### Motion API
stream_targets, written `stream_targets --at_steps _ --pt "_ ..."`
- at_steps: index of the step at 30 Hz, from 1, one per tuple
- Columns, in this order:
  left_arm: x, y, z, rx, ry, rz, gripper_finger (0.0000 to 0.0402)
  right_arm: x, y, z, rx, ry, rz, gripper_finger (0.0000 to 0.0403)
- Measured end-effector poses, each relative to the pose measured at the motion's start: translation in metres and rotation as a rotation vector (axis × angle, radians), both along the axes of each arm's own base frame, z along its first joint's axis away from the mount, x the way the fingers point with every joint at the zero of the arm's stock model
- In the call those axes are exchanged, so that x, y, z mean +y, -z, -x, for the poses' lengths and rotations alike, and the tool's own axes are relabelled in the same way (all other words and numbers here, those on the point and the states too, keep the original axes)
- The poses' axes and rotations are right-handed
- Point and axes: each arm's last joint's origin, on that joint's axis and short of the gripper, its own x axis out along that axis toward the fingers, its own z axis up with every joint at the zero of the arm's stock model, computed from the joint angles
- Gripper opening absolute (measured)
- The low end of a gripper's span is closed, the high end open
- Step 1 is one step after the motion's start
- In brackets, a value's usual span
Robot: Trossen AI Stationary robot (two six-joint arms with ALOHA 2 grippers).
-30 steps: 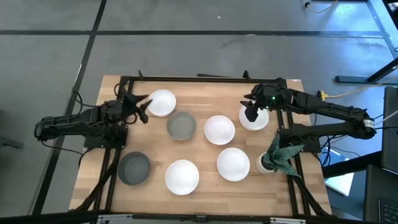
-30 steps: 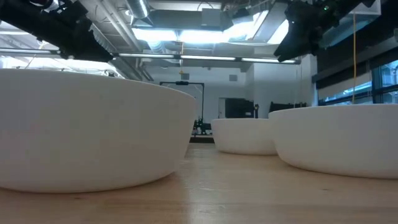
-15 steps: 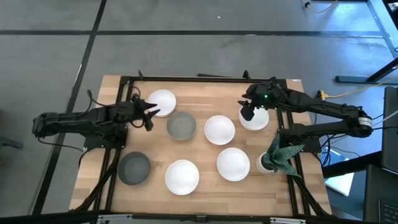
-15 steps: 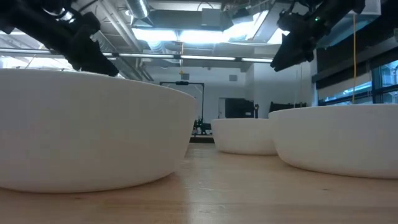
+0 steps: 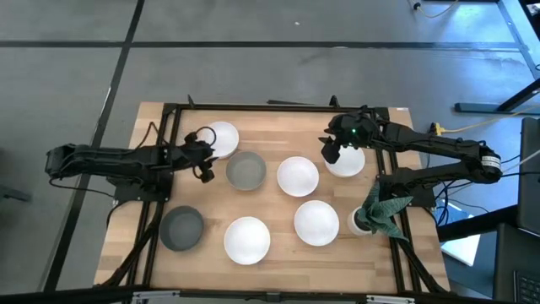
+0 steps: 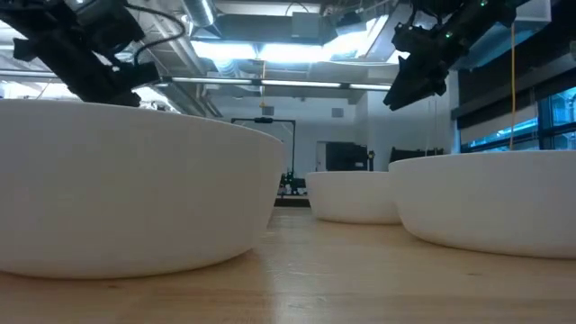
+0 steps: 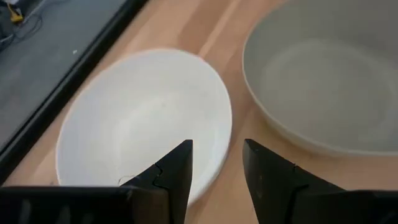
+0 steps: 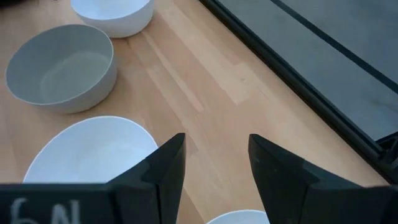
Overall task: Nest bowls inside each other
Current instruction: Stack the white bowl on top of the white bowl
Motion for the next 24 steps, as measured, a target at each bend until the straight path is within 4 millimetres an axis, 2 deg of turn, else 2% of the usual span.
stream_targets --at_steps 24 --pt "0.003 0.024 -0.011 0.227 0.053 -0.047 0.0135 0.002 0.000 -0.001 -0.011 -0.040 -0.036 0.0177"
